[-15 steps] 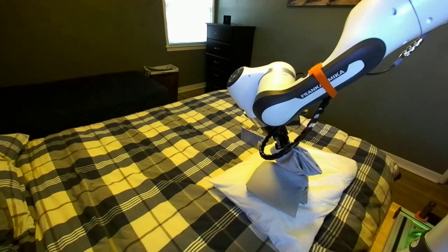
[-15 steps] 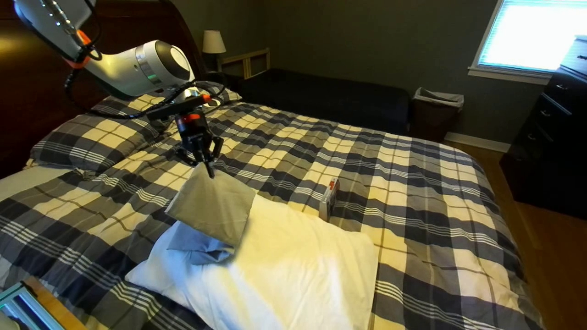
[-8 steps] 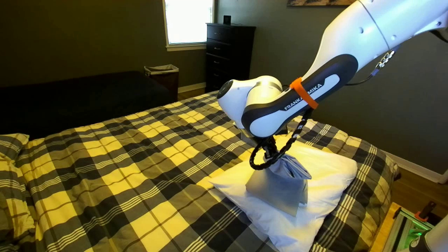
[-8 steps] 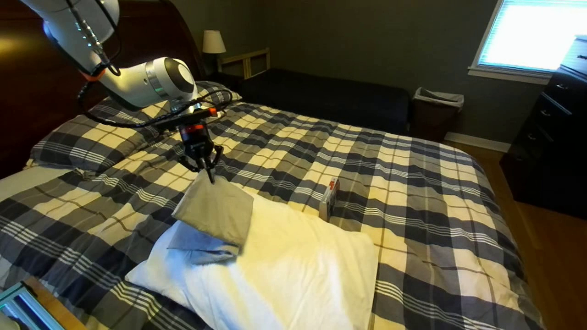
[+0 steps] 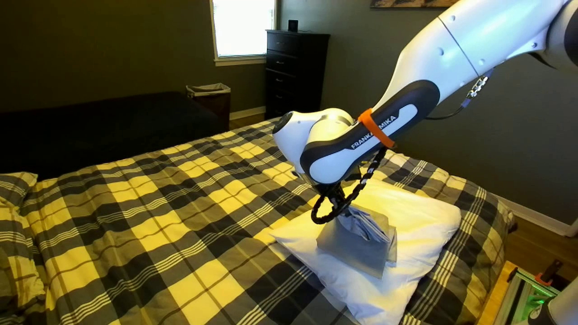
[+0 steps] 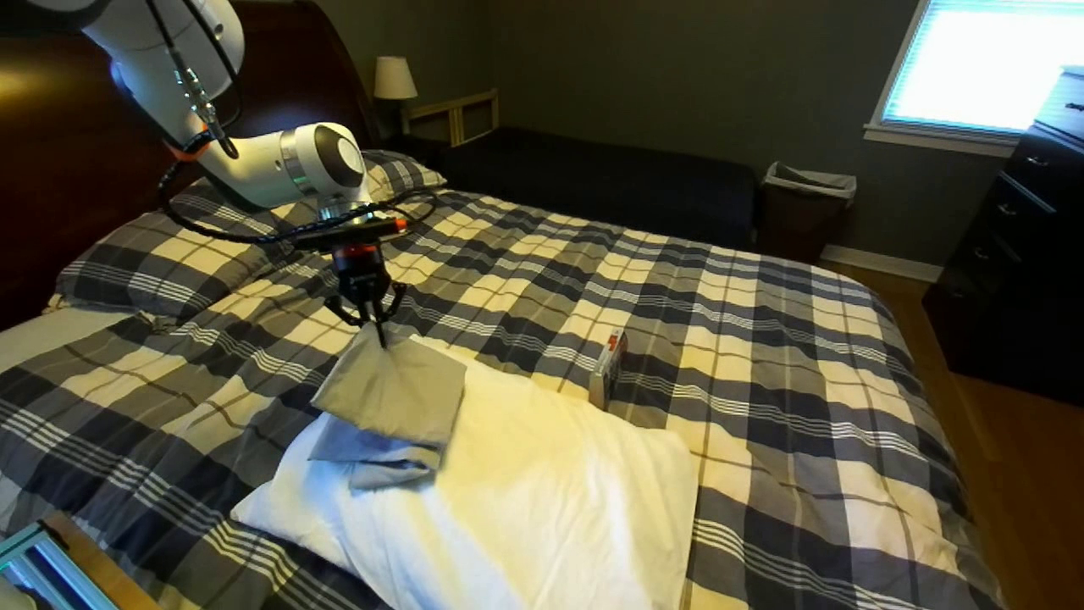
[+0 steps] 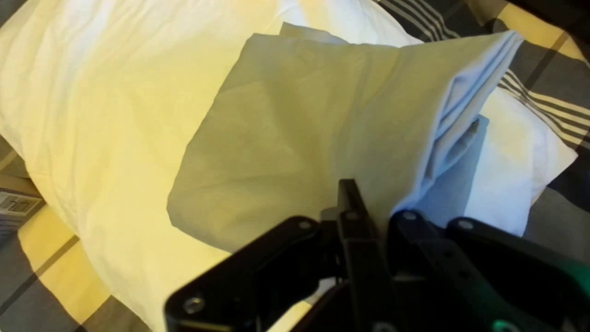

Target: Place the sheet that is at the bottom, on the sheet on top of it

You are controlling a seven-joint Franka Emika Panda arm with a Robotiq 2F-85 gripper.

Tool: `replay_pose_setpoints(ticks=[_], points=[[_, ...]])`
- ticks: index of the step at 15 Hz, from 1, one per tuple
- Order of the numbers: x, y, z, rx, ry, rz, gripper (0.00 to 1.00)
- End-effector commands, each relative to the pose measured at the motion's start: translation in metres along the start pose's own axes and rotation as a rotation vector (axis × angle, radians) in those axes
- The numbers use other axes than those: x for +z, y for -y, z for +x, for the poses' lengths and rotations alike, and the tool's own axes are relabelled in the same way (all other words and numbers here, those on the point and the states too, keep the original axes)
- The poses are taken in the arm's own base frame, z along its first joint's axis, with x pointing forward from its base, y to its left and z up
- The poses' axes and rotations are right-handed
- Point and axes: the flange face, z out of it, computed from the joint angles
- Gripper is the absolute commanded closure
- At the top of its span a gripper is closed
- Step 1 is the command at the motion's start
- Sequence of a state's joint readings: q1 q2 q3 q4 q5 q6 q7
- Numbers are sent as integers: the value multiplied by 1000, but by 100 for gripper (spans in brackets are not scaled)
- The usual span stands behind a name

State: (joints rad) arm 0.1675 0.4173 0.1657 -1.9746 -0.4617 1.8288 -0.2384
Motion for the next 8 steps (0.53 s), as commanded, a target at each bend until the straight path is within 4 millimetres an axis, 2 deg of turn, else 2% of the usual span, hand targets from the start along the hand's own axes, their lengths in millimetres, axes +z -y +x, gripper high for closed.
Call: replay_pose_setpoints(ticks=[1,2,3,5,8], points=[[4,2,11,-61,10,36,98],[6,1,12,-65,18,39,91],[7,0,12,-68,17,41,66],[5,0,11,-77,-6,40,60],[-7,0,4,-107,-83,57,36]])
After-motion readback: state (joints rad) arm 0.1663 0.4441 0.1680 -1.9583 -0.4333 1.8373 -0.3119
